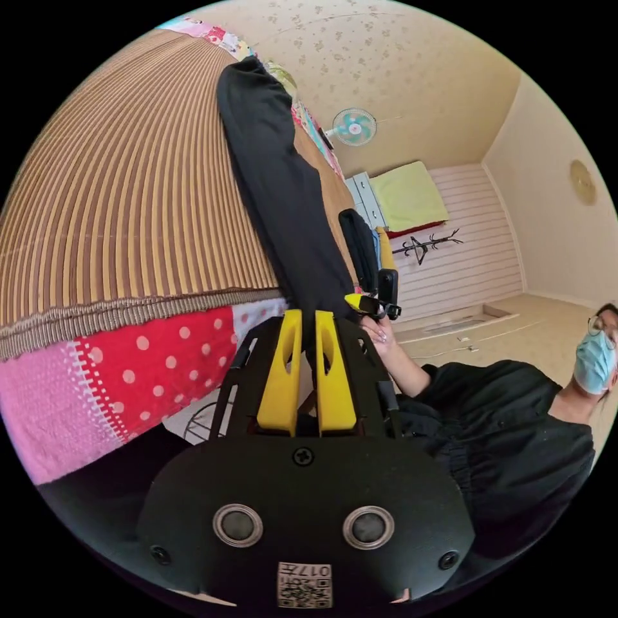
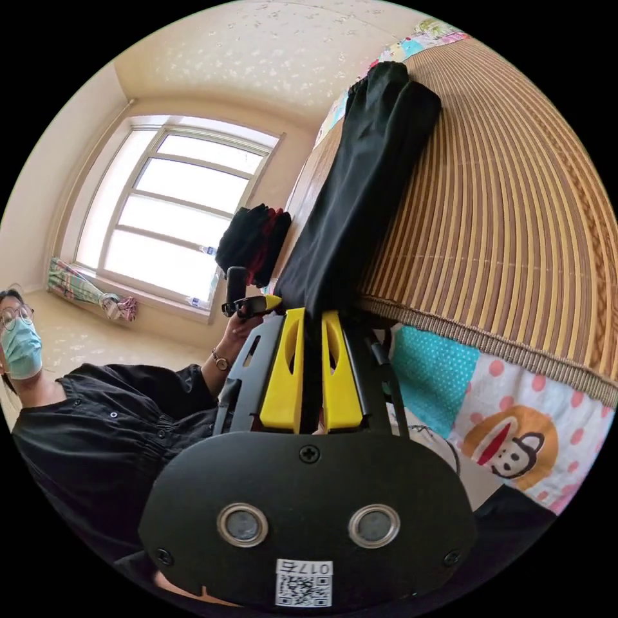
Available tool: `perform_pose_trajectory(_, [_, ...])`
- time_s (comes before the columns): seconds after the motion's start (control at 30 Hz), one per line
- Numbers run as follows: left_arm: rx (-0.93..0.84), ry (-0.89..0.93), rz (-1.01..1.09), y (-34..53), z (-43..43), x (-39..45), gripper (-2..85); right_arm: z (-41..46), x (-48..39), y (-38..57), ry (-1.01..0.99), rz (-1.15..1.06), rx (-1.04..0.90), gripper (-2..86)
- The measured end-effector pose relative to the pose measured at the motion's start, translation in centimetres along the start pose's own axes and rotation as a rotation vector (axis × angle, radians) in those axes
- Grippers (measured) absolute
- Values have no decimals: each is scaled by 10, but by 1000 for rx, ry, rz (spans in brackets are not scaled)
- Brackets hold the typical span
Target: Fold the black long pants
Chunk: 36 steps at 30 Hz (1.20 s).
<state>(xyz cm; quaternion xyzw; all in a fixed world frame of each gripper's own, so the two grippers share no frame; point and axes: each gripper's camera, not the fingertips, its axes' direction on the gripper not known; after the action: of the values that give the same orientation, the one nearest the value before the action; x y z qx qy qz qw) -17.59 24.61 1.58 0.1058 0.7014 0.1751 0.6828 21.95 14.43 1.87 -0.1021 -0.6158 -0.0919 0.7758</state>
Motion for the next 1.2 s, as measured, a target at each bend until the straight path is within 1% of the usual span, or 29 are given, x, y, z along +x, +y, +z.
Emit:
perform_pose_trajectory(0.07, [87, 103, 169, 3, -28, 60, 40, -34, -43, 6, -118, -129, 74, 22])
perform_pose_trajectory(0.1, [104, 117, 221, 1, -35, 78, 40, -43, -57, 5, -143, -169, 87, 21])
perform_pose_trajectory(0.13, [133, 127, 329, -4, -49, 117, 39, -59, -89, -1, -175, -261, 98, 19])
perform_pose_trajectory(0.17, [162, 120, 444, -11, -64, 161, 38, -76, -127, -9, -170, -365, 107, 18])
perform_pose_trajectory(0.2, [175, 114, 502, -15, -71, 183, 38, -86, -149, -13, -156, -423, 110, 18])
perform_pose_trajectory(0.27, [239, 96, 726, -22, -98, 272, 38, -119, -235, -25, -67, -637, 149, 20])
perform_pose_trajectory(0.3, [262, 96, 777, -22, -104, 292, 39, -126, -257, -26, -49, -684, 165, 21])
perform_pose_trajectory(0.37, [374, 118, 953, -18, -129, 366, 39, -153, -338, -21, -2, -871, 257, 30])
perform_pose_trajectory(0.47, [468, 144, 1057, -20, -150, 432, 38, -176, -413, -9, 2, -1020, 349, 41])
perform_pose_trajectory(0.57, [522, 93, 1008, -35, -156, 464, 33, -187, -456, -11, 67, -1025, 380, 41])
perform_pose_trajectory(0.63, [548, 72, 977, -44, -152, 466, 31, -187, -463, -16, 137, -1025, 398, 40])
perform_pose_trajectory(0.7, [576, 23, 890, -62, -144, 454, 29, -182, -454, -30, 184, -995, 413, 38])
perform_pose_trajectory(0.73, [566, -14, 783, -82, -136, 438, 28, -178, -441, -45, 206, -930, 417, 37])
perform_pose_trajectory(0.77, [538, -47, 684, -106, -128, 419, 28, -172, -424, -63, 235, -854, 411, 36])
perform_pose_trajectory(0.8, [520, -56, 640, -120, -124, 409, 29, -169, -416, -73, 255, -817, 406, 35])
perform_pose_trajectory(0.87, [472, -79, 521, -173, -110, 371, 32, -156, -387, -113, 366, -725, 381, 34])
perform_pose_trajectory(0.93, [463, -105, 479, -206, -101, 355, 35, -148, -370, -140, 445, -698, 380, 33])
perform_pose_trajectory(1.0, [452, -168, 474, -229, -91, 347, 38, -143, -355, -162, 464, -664, 396, 33])
perform_pose_trajectory(1.07, [391, -280, 493, -246, -71, 334, 39, -137, -330, -175, 479, -625, 400, 33])
perform_pose_trajectory(1.13, [313, -339, 472, -245, -46, 307, 41, -122, -303, -172, 547, -588, 342, 31])
perform_pose_trajectory(1.2, [245, -354, 451, -229, -15, 270, 41, -103, -269, -152, 610, -586, 289, 31])
